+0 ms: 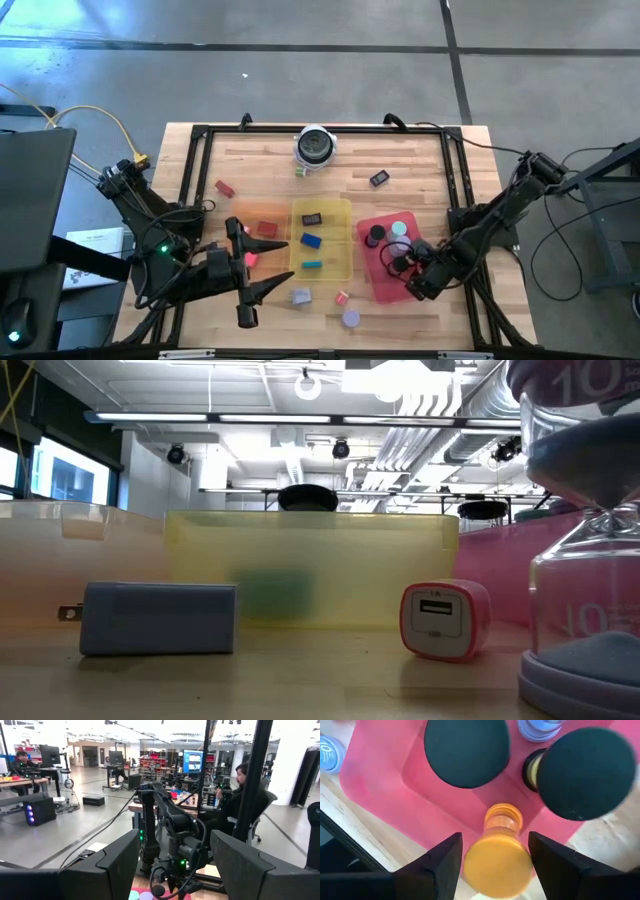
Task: Pick & Place Office items
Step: Put the yellow hourglass timer into the red bin, then put the white charger adaptor into the orange bin
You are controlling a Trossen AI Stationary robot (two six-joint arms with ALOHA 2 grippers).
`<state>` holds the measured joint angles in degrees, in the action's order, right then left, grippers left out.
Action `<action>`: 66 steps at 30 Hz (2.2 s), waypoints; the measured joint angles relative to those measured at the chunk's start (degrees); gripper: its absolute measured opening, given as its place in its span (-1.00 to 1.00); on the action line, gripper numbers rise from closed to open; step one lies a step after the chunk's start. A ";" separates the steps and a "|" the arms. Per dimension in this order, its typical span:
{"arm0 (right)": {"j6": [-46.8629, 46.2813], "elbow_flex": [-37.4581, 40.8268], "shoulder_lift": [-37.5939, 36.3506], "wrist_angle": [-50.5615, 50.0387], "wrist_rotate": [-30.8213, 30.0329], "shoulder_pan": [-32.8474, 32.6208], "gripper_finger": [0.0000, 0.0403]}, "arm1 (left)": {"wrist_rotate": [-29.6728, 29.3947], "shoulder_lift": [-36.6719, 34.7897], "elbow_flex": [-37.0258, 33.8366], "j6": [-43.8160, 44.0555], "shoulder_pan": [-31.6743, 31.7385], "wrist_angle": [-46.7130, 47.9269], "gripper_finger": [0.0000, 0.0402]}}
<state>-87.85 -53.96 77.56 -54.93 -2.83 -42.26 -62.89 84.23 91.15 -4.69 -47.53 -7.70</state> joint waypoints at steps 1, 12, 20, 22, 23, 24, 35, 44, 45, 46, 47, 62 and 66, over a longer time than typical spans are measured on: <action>0.06 -0.46 0.00 -0.98 -0.44 0.00 0.08 | 0.02 0.00 0.00 -0.01 0.00 0.01 0.18; -0.55 -8.08 0.00 -13.56 -6.31 -0.62 0.08 | 0.56 0.00 -0.02 1.95 -0.83 5.33 0.19; -0.60 -16.76 0.00 -17.55 -15.13 -2.44 0.08 | 0.61 -0.02 -0.02 12.10 -4.01 12.78 0.55; -0.57 -18.87 -0.02 -18.24 -18.02 -2.87 0.08 | 2.83 -0.03 -0.02 15.20 -4.71 13.95 0.62; -0.56 -19.71 -0.02 -18.38 -19.46 -3.06 0.08 | 4.98 -0.04 -0.02 15.56 -5.16 14.44 0.64; -0.48 -20.45 -0.02 -18.39 -20.84 -3.24 0.08 | 7.04 -0.04 -0.02 15.42 -5.70 14.45 0.65; 0.70 -22.35 -0.02 -18.15 -25.77 -4.42 0.08 | 12.36 3.24 -0.07 17.90 -7.54 18.46 0.66; 1.13 -22.35 -0.02 -17.05 -25.73 -4.45 0.08 | 11.02 11.57 -0.22 18.71 -6.91 33.27 0.66; 1.17 -22.35 -0.02 -16.66 -25.74 -4.58 0.08 | 10.99 12.07 -0.22 21.00 -6.93 34.22 0.66; 1.36 -22.35 -0.02 -16.28 -25.75 -4.64 0.08 | 10.91 12.28 -0.20 23.51 -6.93 35.25 0.66; 1.87 -22.33 -0.02 -15.85 -25.66 -4.66 0.08 | 10.86 12.41 -0.20 26.16 -6.95 36.70 0.65; 6.73 -22.33 -0.02 -9.13 -25.17 -4.68 0.08 | 18.10 18.62 -0.70 47.99 -4.01 57.79 0.62; 6.75 -22.33 -0.02 -8.83 -25.23 -4.68 0.08 | 22.09 23.48 -0.76 47.82 -2.30 58.25 0.62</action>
<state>-81.10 -76.29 77.54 -63.76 -28.06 -46.94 -40.81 107.71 90.39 43.13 -49.83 50.54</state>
